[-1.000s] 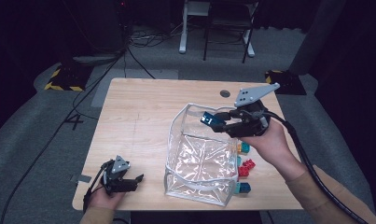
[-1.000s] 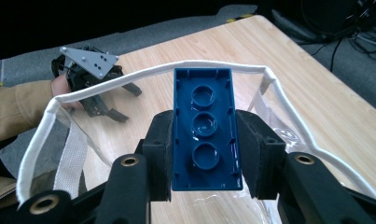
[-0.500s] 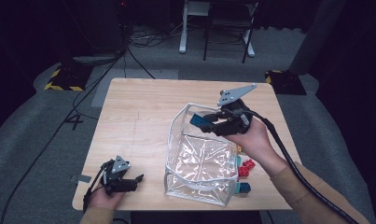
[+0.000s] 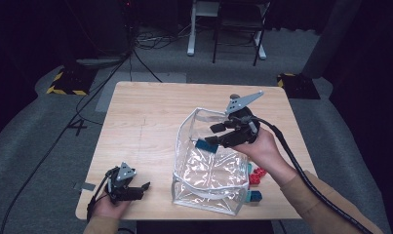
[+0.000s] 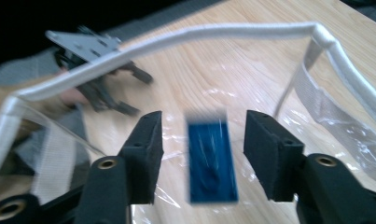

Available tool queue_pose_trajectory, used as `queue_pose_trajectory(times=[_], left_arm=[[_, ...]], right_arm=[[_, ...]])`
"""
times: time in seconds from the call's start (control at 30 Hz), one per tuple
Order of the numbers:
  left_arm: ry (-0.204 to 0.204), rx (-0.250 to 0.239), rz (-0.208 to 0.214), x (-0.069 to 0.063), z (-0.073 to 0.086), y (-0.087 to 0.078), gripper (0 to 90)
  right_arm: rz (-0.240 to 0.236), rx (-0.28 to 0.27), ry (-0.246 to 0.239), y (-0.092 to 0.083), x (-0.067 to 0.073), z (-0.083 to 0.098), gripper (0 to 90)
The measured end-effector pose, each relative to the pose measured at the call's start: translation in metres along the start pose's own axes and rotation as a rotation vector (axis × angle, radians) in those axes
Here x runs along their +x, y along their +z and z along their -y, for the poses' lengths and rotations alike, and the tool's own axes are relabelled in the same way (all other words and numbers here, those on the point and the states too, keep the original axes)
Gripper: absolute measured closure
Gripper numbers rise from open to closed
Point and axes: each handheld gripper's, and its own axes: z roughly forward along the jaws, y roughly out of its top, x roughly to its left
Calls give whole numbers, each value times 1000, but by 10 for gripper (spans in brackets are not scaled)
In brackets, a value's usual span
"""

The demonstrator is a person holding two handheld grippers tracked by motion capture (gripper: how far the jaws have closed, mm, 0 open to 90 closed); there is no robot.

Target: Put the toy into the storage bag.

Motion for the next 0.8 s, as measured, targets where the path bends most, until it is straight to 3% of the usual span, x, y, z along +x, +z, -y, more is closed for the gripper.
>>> queue_pose_trajectory(times=[0.27, 0.57, 0.8], left_arm=[[-1, -1, 1, 0, 0, 0, 222], [0, -1, 0, 0, 0, 0, 221], [1, -1, 0, 0, 0, 0, 221]], right_arm=[[36, -59, 9, -31, -2, 5, 454], [150, -95, 53, -81, -20, 29, 462], [230, -98, 94, -104, -39, 54, 469]])
